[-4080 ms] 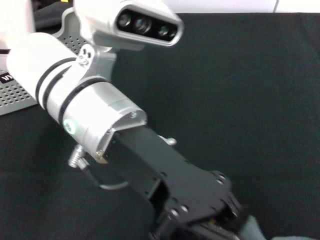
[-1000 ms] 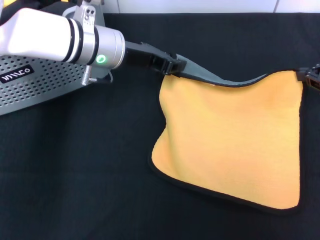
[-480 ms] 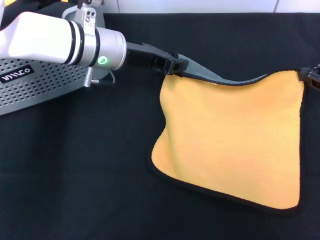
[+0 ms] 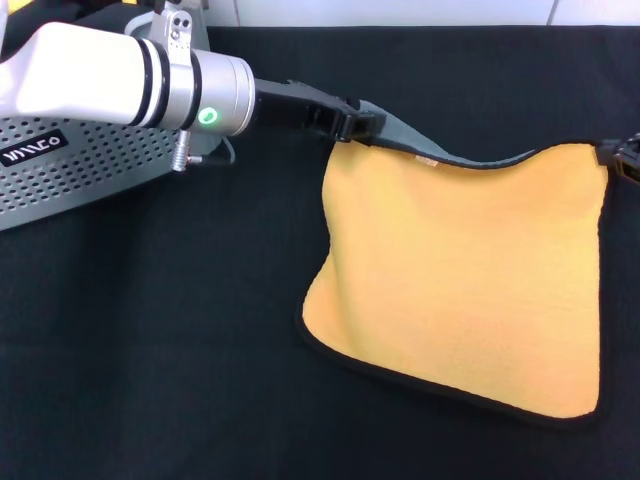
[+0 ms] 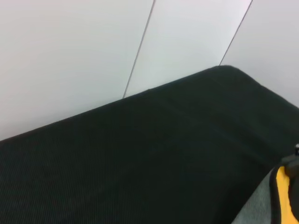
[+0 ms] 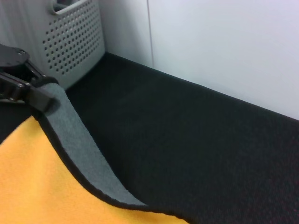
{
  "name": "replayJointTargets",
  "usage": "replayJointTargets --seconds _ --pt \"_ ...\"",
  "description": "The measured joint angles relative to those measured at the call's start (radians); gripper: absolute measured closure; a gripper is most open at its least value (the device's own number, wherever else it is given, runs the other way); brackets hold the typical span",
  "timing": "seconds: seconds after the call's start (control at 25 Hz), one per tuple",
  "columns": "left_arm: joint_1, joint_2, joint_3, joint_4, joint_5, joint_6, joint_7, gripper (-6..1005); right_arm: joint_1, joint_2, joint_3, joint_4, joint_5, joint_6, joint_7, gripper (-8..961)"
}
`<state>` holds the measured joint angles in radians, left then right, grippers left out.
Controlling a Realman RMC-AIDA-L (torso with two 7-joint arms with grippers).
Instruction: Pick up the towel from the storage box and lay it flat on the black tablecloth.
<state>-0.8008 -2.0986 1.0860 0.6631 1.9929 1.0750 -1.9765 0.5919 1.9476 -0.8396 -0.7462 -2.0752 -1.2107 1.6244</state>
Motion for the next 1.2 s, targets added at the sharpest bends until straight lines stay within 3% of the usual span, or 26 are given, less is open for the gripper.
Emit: replayJointTargets --seconds 0.12,0.52,0.72,0.88,1.04,1.2 --pt "0.000 0.001 0.000 -0.005 -0.028 -0.001 0.021 837 0.002 0.000 0.003 0.011 0.007 0.036 0.000 926" --pt "0.013 0.009 -0.005 0.011 -0.035 0.018 0.039 675 -0.011 0.001 0.017 -0.009 0.014 0.098 0.042 773" --pt "0.104 0.036 -0.044 0.172 -0.083 0.164 0.060 605 -0.124 0.008 0.138 -0.088 0.223 -0.189 -0.011 579" --pt "0.181 0.043 -0.062 0.275 -0.191 0.304 0.218 387 -0.186 0.004 0.142 -0.097 0.353 -0.356 -0.106 385" --pt "0.227 0.052 -0.062 0.298 -0.277 0.447 0.353 254 -0.200 0.013 0.138 -0.097 0.345 -0.480 -0.145 390" --pt "0.252 0.076 -0.098 0.236 -0.345 0.649 0.600 217 -0.213 0.048 0.136 -0.108 0.344 -0.611 -0.235 390"
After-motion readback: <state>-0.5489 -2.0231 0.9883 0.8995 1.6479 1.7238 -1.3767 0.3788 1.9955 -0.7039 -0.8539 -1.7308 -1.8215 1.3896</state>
